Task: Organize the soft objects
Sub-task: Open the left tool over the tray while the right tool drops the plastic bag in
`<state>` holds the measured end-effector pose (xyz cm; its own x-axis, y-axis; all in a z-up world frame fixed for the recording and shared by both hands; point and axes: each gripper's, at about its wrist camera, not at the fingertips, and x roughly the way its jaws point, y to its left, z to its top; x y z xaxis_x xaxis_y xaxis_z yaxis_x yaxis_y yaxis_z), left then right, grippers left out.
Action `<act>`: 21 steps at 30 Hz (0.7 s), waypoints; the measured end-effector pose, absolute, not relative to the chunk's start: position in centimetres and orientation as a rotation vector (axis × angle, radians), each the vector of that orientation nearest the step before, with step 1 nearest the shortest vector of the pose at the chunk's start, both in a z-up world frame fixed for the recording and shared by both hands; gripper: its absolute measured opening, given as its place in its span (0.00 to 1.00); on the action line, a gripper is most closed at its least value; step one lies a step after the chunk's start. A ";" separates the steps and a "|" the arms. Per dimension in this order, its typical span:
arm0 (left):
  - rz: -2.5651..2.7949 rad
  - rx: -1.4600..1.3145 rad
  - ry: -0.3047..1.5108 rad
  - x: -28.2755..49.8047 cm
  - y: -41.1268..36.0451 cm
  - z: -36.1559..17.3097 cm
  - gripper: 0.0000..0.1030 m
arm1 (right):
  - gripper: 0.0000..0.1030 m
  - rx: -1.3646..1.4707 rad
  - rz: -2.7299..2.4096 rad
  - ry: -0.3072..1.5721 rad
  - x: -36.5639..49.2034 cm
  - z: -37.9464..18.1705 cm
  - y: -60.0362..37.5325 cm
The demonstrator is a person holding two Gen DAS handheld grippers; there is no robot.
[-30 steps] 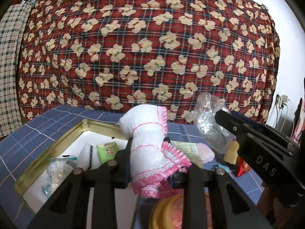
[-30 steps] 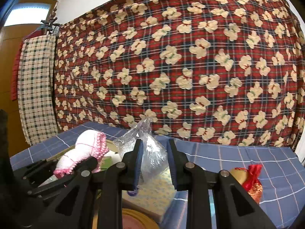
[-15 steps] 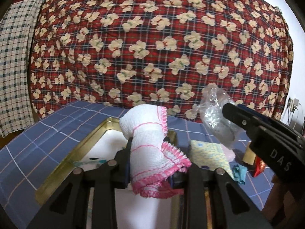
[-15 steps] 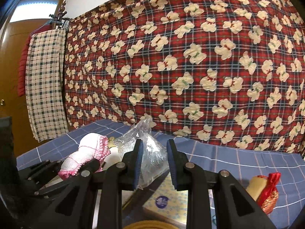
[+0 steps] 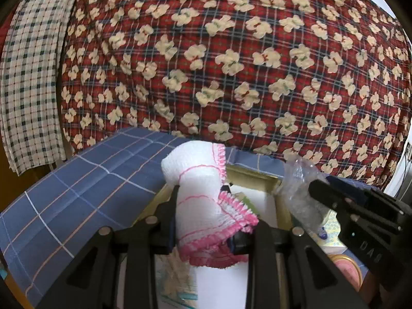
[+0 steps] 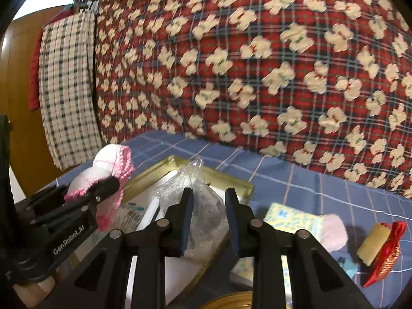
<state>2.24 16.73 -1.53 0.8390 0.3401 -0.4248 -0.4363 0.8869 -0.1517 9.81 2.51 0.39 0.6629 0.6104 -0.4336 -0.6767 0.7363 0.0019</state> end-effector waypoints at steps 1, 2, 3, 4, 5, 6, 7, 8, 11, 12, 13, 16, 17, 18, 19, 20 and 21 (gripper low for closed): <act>0.414 -0.254 0.410 2.3 17.0 -1.7 0.27 | 0.27 -0.171 0.737 0.438 9.8 0.1 2.8; 0.415 -0.257 0.418 2.3 17.2 -1.9 0.27 | 0.27 -0.182 0.743 0.449 9.8 -0.2 3.3; 0.418 -0.254 0.426 2.3 17.2 -2.0 0.27 | 0.27 -0.191 0.745 0.457 9.8 -0.4 3.5; 0.423 -0.250 0.432 2.4 17.3 -2.1 0.27 | 0.27 -0.202 0.748 0.469 9.8 -0.7 3.9; 0.426 -0.250 0.437 2.5 17.4 -2.3 0.27 | 0.27 -0.209 0.752 0.478 9.8 -0.9 4.2; 0.425 -0.251 0.447 2.6 17.5 -2.4 0.27 | 0.27 -0.217 0.755 0.486 9.7 -1.2 4.5; 0.426 -0.250 0.452 2.7 17.6 -2.5 0.27 | 0.27 -0.222 0.756 0.489 9.7 -1.3 4.6; 0.432 -0.249 0.459 2.7 17.8 -2.7 0.27 | 0.27 -0.229 0.759 0.492 9.6 -1.5 4.8; 0.444 -0.249 0.472 2.8 18.2 -2.9 0.30 | 0.28 -0.237 0.782 0.507 9.5 -1.8 5.2; 0.458 -0.254 0.478 2.6 18.4 -3.0 0.36 | 0.31 -0.239 0.794 0.518 9.5 -1.9 5.4; 0.463 -0.258 0.480 2.5 18.5 -3.0 0.42 | 0.35 -0.243 0.801 0.524 9.5 -1.9 5.5; 0.497 -0.250 0.460 1.9 18.5 -2.6 0.71 | 0.59 -0.246 0.789 0.500 8.8 -1.8 5.2; 0.515 -0.241 0.443 1.5 18.5 -2.3 0.73 | 0.59 -0.234 0.797 0.491 8.6 -1.5 4.9; 0.517 -0.242 0.432 1.2 18.5 -2.1 0.76 | 0.60 -0.229 0.804 0.487 8.4 -1.3 4.8; 0.514 -0.246 0.428 1.1 18.5 -2.0 0.77 | 0.60 -0.224 0.805 0.480 8.2 -1.1 4.6; 0.514 -0.249 0.424 1.0 18.5 -1.8 0.77 | 0.60 -0.221 0.802 0.472 8.1 -0.9 4.4; 0.518 -0.248 0.417 0.8 18.5 -1.6 0.77 | 0.60 -0.217 0.801 0.464 7.9 -0.7 4.2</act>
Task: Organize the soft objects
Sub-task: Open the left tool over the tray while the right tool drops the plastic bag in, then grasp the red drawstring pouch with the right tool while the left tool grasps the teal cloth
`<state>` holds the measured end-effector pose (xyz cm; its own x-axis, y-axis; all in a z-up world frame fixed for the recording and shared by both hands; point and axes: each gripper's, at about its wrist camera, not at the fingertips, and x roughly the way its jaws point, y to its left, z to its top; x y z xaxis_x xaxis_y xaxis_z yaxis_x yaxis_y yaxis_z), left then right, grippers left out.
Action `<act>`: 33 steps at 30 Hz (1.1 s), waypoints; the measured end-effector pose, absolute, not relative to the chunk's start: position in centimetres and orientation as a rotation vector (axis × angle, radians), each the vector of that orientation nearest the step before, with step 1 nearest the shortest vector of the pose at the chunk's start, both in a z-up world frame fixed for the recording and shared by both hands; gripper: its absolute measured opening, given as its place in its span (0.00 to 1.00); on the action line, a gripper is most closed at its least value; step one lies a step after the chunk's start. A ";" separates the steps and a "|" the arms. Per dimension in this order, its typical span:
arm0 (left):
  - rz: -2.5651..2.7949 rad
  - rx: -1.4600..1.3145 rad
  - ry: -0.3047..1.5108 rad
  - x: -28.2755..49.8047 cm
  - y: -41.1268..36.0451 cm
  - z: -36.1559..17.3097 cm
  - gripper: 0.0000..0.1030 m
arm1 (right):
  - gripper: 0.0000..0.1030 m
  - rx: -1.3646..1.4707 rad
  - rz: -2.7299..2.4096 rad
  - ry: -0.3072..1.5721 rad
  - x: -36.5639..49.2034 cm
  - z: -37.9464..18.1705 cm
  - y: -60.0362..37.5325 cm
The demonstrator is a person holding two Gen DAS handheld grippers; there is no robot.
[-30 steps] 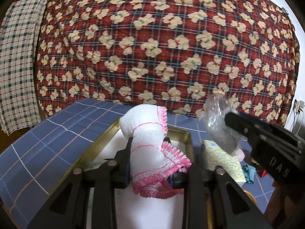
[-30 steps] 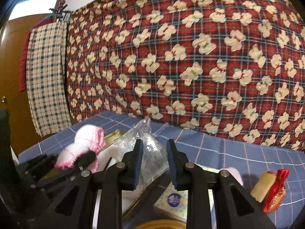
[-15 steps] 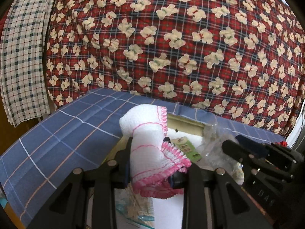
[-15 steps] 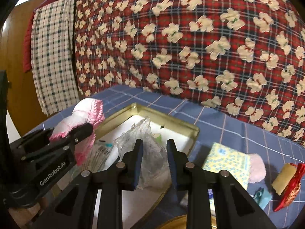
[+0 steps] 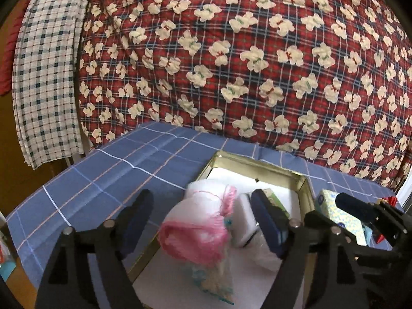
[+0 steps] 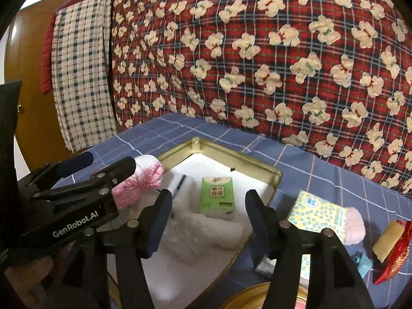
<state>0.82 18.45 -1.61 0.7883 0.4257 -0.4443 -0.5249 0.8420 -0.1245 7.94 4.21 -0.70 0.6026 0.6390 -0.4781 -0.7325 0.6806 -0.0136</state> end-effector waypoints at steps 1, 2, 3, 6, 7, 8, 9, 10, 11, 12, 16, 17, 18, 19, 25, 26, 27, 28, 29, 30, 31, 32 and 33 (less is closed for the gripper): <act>0.517 -0.246 0.404 0.6 18.2 -1.3 0.78 | 0.60 -0.207 0.802 0.457 7.8 -0.5 3.8; 0.514 -0.246 0.399 0.5 18.0 -1.2 0.79 | 0.60 -0.196 0.803 0.453 7.8 -0.3 3.5; 0.507 -0.244 0.393 0.4 17.7 -1.0 0.82 | 0.60 -0.179 0.803 0.447 7.8 -0.1 2.9; 0.476 -0.224 0.367 0.5 16.1 -0.4 0.83 | 0.61 -0.142 0.791 0.431 7.8 0.4 1.2; 0.468 -0.215 0.365 0.6 15.6 -0.3 0.84 | 0.61 -0.135 0.781 0.427 7.8 0.5 0.5; 0.460 -0.206 0.364 0.8 15.0 -0.2 0.85 | 0.61 -0.126 0.765 0.423 7.8 0.7 -0.3; 0.448 -0.204 0.362 1.1 14.3 -0.2 0.85 | 0.61 -0.118 0.755 0.418 7.9 0.8 -1.0; 0.434 -0.200 0.363 1.2 13.8 -0.1 0.87 | 0.61 -0.112 0.748 0.414 7.9 0.8 -1.7; 0.418 -0.189 0.366 1.5 13.1 0.0 0.88 | 0.62 -0.106 0.738 0.410 7.9 0.9 -2.6; 0.411 -0.181 0.368 1.8 12.5 0.0 0.90 | 0.63 -0.101 0.723 0.405 8.0 0.9 -3.6; 0.344 -0.145 0.367 2.8 9.0 0.3 0.91 | 0.70 -0.060 0.648 0.387 8.6 0.7 -8.0; 0.324 -0.135 0.369 3.0 8.1 0.4 0.91 | 0.70 -0.053 0.628 0.387 8.9 0.6 -9.0; 0.307 -0.129 0.372 3.3 7.4 0.4 0.94 | 0.70 -0.042 0.599 0.391 9.4 0.4 -10.4; 0.284 -0.124 0.380 3.8 6.4 0.4 0.96 | 0.71 -0.032 0.574 0.400 9.9 0.2 -11.5; 0.139 -0.062 0.432 6.7 0.2 0.7 0.96 | 0.71 0.024 0.388 0.480 13.9 -2.2 -19.1; 0.122 -0.049 0.443 7.3 -1.1 0.8 0.96 | 0.71 0.035 0.353 0.492 14.8 -2.7 -20.4; 0.105 -0.034 0.447 7.8 -2.4 0.8 0.96 | 0.71 0.043 0.329 0.502 15.5 -3.0 -21.3; 0.089 -0.019 0.448 8.2 -3.4 0.8 0.97 | 0.71 0.053 0.310 0.514 16.2 -3.3 -22.3; 0.076 0.000 0.455 8.7 -4.6 0.6 0.97 | 0.71 0.062 0.291 0.530 16.9 -3.7 -23.1; 0.078 0.030 0.483 9.6 -6.2 0.2 0.97 | 0.71 0.069 0.276 0.550 17.8 -4.1 -24.0; 0.074 0.047 0.500 10.1 -7.1 -0.1 0.97 | 0.71 0.073 0.275 0.565 18.5 -4.4 -24.6; 0.054 0.061 0.511 10.6 -8.1 -0.4 0.97 | 0.71 0.076 0.278 0.575 19.0 -4.6 -24.9; 0.034 0.076 0.523 11.2 -9.1 -0.9 0.97 | 0.71 0.074 0.284 0.588 19.5 -4.9 -25.2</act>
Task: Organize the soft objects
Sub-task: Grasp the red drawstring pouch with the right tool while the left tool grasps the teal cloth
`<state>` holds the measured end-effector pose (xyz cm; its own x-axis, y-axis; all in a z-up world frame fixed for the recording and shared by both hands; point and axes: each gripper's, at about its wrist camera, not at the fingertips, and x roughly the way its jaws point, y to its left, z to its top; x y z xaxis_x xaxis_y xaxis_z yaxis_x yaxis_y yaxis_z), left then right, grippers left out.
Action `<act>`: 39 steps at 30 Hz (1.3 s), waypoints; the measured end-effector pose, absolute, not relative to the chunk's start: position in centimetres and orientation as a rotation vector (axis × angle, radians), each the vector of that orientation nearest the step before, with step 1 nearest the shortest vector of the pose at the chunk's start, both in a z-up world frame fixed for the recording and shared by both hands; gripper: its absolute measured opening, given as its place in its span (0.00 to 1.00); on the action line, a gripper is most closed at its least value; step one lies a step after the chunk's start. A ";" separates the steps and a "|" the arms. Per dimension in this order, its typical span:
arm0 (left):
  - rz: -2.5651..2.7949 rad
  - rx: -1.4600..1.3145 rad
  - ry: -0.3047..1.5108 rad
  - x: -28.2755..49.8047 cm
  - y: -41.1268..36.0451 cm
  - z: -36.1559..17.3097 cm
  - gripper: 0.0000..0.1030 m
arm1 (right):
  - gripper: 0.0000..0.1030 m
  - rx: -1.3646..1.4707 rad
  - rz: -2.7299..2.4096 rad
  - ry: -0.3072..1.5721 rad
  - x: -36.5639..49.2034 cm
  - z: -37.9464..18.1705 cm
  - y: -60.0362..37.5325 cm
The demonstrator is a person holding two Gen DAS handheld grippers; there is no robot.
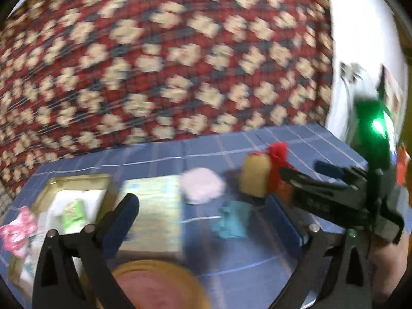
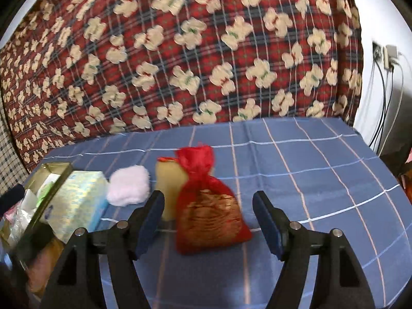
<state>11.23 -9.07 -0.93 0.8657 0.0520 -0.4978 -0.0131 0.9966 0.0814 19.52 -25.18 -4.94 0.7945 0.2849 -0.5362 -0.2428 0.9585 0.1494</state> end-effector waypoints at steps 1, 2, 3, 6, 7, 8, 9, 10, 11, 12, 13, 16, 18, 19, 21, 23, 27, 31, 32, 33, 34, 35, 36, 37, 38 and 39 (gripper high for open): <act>0.032 0.089 0.546 11.8 -9.8 -1.5 0.97 | 0.71 0.067 0.287 0.605 20.0 -5.3 -25.3; 0.026 0.092 0.564 12.3 -10.2 -1.9 0.97 | 0.71 0.061 0.291 0.621 20.4 -5.5 -25.3; 0.013 0.092 0.578 12.8 -10.7 -2.3 0.97 | 0.71 0.059 0.301 0.642 21.0 -6.0 -25.3; 0.023 0.098 0.604 13.8 -11.2 -3.0 0.97 | 0.71 0.059 0.318 0.693 22.2 -7.1 -25.3; 0.025 0.092 0.612 14.0 -11.1 -3.2 0.97 | 0.71 0.058 0.332 0.711 22.5 -7.4 -25.3; 0.027 0.081 0.618 14.2 -10.9 -3.4 0.97 | 0.71 0.052 0.335 0.717 22.6 -7.7 -25.1; 0.025 0.074 0.618 14.2 -10.9 -3.6 0.97 | 0.71 0.049 0.339 0.728 22.7 -7.8 -24.9; 0.023 0.068 0.621 14.3 -10.9 -3.7 0.97 | 0.71 0.047 0.344 0.734 22.8 -7.9 -24.9; 0.027 0.070 0.622 14.6 -11.1 -4.0 0.97 | 0.71 0.045 0.347 0.738 22.9 -7.9 -24.8; 0.031 0.071 0.622 14.7 -11.1 -4.1 0.97 | 0.71 0.051 0.357 0.748 23.1 -8.0 -24.9; 0.030 0.070 0.625 14.8 -11.2 -4.2 0.97 | 0.71 0.061 0.369 0.763 23.4 -8.2 -25.0; 0.006 0.068 0.633 15.1 -11.4 -4.6 0.97 | 0.55 0.048 0.392 0.813 23.8 -8.9 -24.8; -0.004 0.082 0.644 15.3 -11.7 -4.8 0.94 | 0.42 0.020 0.387 0.803 23.3 -8.7 -24.6; -0.017 0.080 0.643 15.2 -11.8 -4.8 0.93 | 0.38 0.019 0.390 0.799 23.0 -8.7 -24.8; -0.023 0.086 0.636 15.1 -12.0 -4.7 0.88 | 0.31 0.061 0.410 0.782 22.7 -8.6 -25.6; -0.035 0.086 0.648 15.2 -12.3 -5.0 0.80 | 0.29 0.087 0.419 0.763 22.4 -8.4 -26.1; -0.052 0.065 0.700 16.1 -12.6 -6.0 0.69 | 0.29 0.109 0.426 0.752 22.3 -8.1 -26.1; -0.032 0.087 0.752 17.2 -13.1 -7.4 0.64 | 0.29 0.153 0.463 0.783 22.5 -8.4 -26.4; -0.029 0.093 0.761 17.4 -13.3 -7.6 0.64 | 0.29 0.160 0.469 0.785 22.5 -8.5 -26.5; -0.021 0.094 0.768 17.5 -13.3 -7.6 0.64 | 0.29 0.166 0.470 0.789 22.5 -8.6 -26.6; -0.012 0.098 0.772 17.6 -13.4 -7.7 0.64 | 0.29 0.168 0.464 0.790 22.5 -8.6 -26.7; -0.003 0.104 0.777 17.8 -13.4 -7.8 0.64 | 0.29 0.170 0.458 0.787 22.5 -8.6 -26.9; 0.007 0.108 0.786 18.0 -13.4 -8.0 0.64 | 0.29 0.172 0.455 0.781 22.4 -8.6 -27.0; 0.016 0.106 0.801 18.3 -13.4 -8.3 0.64 | 0.29 0.169 0.450 0.765 22.2 -8.4 -27.0; 0.020 0.097 0.822 18.6 -13.3 -8.5 0.64 | 0.29 0.161 0.447 0.749 21.9 -8.2 -27.0; 0.023 0.074 0.839 18.9 -13.0 -8.7 0.64 | 0.29 0.155 0.444 0.741 21.8 -8.1 -27.1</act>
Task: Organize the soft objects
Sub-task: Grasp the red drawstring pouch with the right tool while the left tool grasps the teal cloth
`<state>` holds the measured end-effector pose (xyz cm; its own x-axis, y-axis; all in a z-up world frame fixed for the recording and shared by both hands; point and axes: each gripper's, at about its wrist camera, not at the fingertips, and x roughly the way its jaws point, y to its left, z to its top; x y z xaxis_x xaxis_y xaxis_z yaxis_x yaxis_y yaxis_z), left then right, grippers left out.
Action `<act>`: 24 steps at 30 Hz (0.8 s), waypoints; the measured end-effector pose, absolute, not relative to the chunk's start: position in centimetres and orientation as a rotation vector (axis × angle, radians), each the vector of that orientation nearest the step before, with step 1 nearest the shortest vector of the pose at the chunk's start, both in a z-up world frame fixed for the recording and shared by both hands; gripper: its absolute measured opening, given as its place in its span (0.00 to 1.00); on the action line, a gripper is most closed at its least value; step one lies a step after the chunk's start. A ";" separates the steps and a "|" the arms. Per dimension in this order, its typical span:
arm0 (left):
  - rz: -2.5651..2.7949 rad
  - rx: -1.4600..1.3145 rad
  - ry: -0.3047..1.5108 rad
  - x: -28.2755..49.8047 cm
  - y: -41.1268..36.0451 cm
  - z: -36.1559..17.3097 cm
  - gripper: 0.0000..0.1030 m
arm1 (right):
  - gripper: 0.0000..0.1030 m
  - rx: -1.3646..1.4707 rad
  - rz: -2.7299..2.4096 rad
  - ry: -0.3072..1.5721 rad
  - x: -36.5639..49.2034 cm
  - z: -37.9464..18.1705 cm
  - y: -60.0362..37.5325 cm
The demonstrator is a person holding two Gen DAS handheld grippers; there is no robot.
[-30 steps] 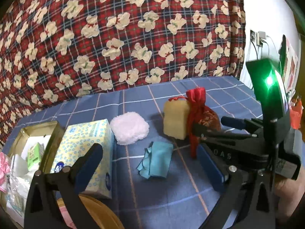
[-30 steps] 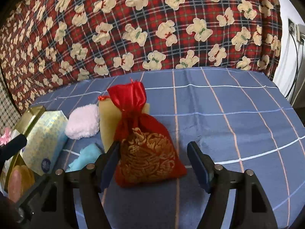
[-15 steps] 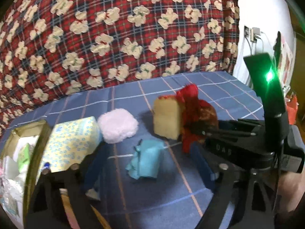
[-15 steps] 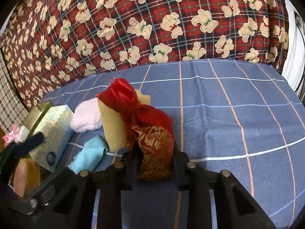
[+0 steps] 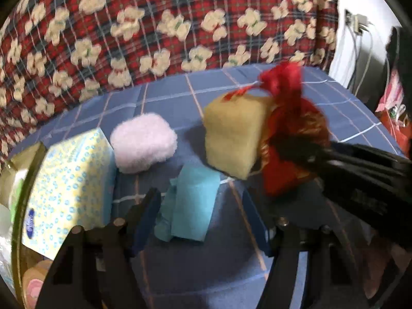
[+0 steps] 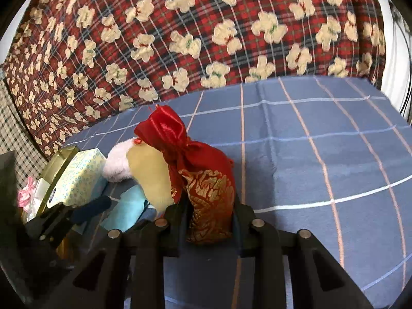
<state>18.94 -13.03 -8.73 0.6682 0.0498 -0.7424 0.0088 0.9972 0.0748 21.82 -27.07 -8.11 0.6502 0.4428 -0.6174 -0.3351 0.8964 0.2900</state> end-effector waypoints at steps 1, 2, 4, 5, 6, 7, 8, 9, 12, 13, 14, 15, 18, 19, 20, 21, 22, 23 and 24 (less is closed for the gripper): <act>0.027 0.058 0.843 19.2 -12.8 -8.8 0.64 | 0.29 0.153 0.441 0.739 21.8 -8.1 -27.1; 0.034 0.052 0.844 19.3 -12.7 -8.8 0.64 | 0.29 0.154 0.441 0.744 21.8 -8.1 -27.1; 0.040 0.049 0.856 19.5 -12.8 -9.1 0.64 | 0.30 0.165 0.438 0.754 22.1 -8.3 -27.4; 0.040 0.041 0.873 19.7 -12.8 -9.4 0.62 | 0.31 0.174 0.437 0.756 22.1 -8.4 -27.5; 0.029 0.026 0.883 19.8 -12.6 -9.6 0.55 | 0.31 0.180 0.439 0.758 22.2 -8.4 -27.7; 0.025 0.012 0.878 19.8 -12.6 -9.5 0.43 | 0.31 0.187 0.443 0.765 22.3 -8.5 -27.7; 0.035 0.014 0.873 19.7 -12.6 -9.5 0.33 | 0.31 0.190 0.439 0.772 22.4 -8.6 -27.8; 0.035 0.013 0.867 19.6 -12.6 -9.5 0.15 | 0.31 0.192 0.436 0.770 22.3 -8.6 -27.8; 0.019 -0.015 0.860 19.5 -12.2 -9.4 0.09 | 0.31 0.191 0.443 0.748 21.9 -8.4 -27.9; 0.008 -0.024 0.854 19.3 -12.1 -9.3 0.09 | 0.31 0.192 0.442 0.743 21.8 -8.4 -28.0; 0.000 -0.025 0.848 19.2 -12.1 -9.2 0.09 | 0.31 0.196 0.439 0.733 21.7 -8.3 -28.1; -0.005 -0.023 0.839 19.0 -12.1 -9.1 0.09 | 0.31 0.198 0.438 0.728 21.7 -8.2 -28.2; -0.008 -0.010 0.789 18.1 -12.3 -8.4 0.09 | 0.31 0.204 0.438 0.718 21.6 -8.1 -28.4; -0.011 -0.004 0.782 17.9 -12.4 -8.2 0.09 | 0.31 0.205 0.438 0.715 21.5 -8.1 -28.4; -0.016 -0.006 0.774 17.8 -12.4 -8.1 0.09 | 0.31 0.206 0.439 0.711 21.5 -8.0 -28.4; -0.021 -0.013 0.769 17.7 -12.3 -8.0 0.09 | 0.31 0.207 0.441 0.709 21.4 -8.0 -28.4; -0.025 -0.018 0.771 17.7 -12.1 -8.0 0.09 | 0.31 0.207 0.441 0.710 21.5 -8.0 -28.4; -0.030 -0.025 0.776 17.7 -12.0 -8.0 0.09 | 0.31 0.207 0.439 0.712 21.5 -8.0 -28.5; -0.033 -0.034 0.776 17.8 -11.8 -8.0 0.09 | 0.31 0.210 0.438 0.713 21.4 -8.0 -28.5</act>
<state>17.76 -11.83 -7.96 0.7134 -0.0426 -0.6994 0.0178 0.9989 -0.0427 21.43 -28.51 -8.04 0.6710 0.4556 -0.5850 -0.3150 0.8894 0.3312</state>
